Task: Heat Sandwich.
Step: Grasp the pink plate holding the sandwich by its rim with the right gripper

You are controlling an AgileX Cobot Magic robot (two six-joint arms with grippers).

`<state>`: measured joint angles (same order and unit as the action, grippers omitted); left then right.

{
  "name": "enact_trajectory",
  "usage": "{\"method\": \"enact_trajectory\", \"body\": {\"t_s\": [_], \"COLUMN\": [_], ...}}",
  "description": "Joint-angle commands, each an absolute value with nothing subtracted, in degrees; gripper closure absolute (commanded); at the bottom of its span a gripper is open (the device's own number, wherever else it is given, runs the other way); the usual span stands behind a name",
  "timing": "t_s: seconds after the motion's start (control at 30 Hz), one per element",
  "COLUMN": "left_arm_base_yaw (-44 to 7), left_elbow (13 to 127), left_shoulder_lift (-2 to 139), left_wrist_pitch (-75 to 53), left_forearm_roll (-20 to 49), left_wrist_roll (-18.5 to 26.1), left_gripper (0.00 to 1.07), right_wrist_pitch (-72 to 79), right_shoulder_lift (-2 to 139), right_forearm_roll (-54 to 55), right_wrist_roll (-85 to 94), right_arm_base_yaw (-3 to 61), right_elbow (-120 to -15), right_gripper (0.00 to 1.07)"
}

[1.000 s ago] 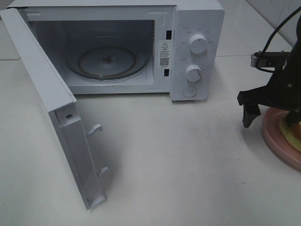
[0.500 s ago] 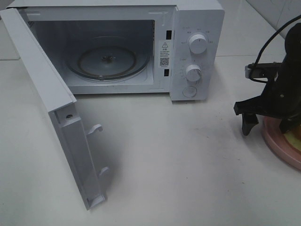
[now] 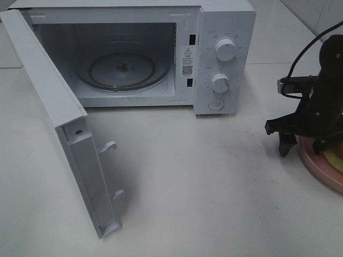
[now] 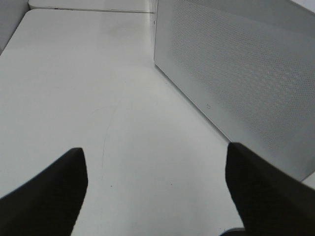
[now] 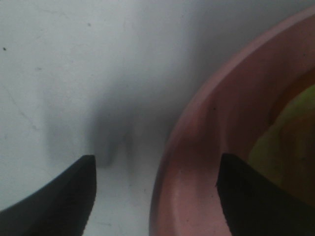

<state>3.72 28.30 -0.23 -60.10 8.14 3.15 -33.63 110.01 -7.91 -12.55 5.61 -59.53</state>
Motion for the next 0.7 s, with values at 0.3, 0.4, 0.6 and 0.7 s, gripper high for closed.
{"method": "enact_trajectory", "body": {"t_s": [0.3,0.4,0.6,0.7], "left_arm_base_yaw": [3.5,3.5,3.5,3.5], "left_elbow": [28.13,28.13,28.13,28.13], "left_shoulder_lift": [-1.55,-1.55,-1.55,-1.55], "left_wrist_pitch": [-59.19,-59.19,-59.19,-59.19], "left_forearm_roll": [8.37,8.37,8.37,8.37], "left_wrist_roll": [3.09,3.09,3.09,3.09], "left_gripper": [0.35,0.35,0.35,0.35], "right_wrist_pitch": [-34.09,-34.55,-34.78,-35.07], "right_shoulder_lift": [111.55,111.55,111.55,111.55], "right_forearm_roll": [-8.59,-8.59,-8.65,-8.65], "right_wrist_roll": [-13.41,-13.41,-13.58,-14.38], "right_arm_base_yaw": [5.33,5.33,5.33,5.33], "right_elbow": [-59.19,-59.19,-59.19,-59.19], "right_gripper": [0.41,0.42,0.47,0.53]}}
